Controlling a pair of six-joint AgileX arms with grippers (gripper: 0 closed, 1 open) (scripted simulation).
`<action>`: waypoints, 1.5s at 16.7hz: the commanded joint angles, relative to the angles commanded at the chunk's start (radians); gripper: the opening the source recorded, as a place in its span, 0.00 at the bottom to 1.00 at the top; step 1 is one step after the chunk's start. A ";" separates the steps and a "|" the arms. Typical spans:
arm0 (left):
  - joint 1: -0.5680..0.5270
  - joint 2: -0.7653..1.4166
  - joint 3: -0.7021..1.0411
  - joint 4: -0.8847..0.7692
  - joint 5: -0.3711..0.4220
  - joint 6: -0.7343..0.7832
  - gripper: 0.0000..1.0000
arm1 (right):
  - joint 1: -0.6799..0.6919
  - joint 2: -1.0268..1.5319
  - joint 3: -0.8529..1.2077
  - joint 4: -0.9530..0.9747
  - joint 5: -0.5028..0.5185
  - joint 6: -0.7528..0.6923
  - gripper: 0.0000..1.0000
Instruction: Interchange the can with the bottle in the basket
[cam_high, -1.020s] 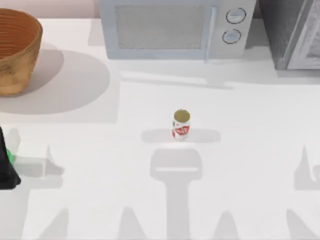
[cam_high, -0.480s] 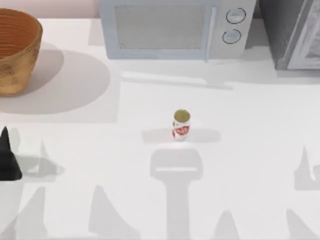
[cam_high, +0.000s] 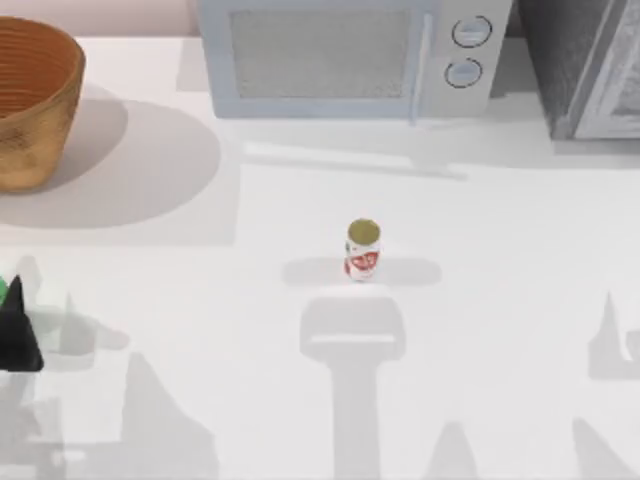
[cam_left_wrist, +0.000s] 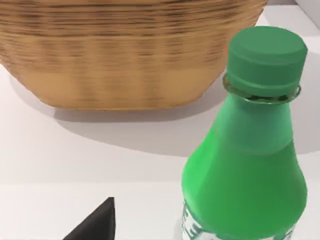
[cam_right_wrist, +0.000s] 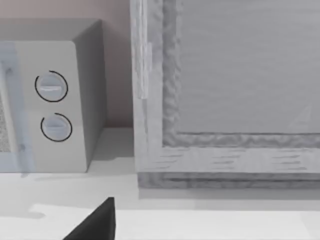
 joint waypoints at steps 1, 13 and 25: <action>0.011 0.052 -0.003 0.041 0.010 0.004 1.00 | 0.000 0.000 0.000 0.000 0.000 0.000 1.00; 0.025 0.220 0.028 0.150 0.025 0.009 1.00 | 0.000 0.000 0.000 0.000 0.000 0.000 1.00; -0.062 0.587 0.185 0.364 -0.054 -0.018 1.00 | 0.000 0.000 0.000 0.000 0.000 0.000 1.00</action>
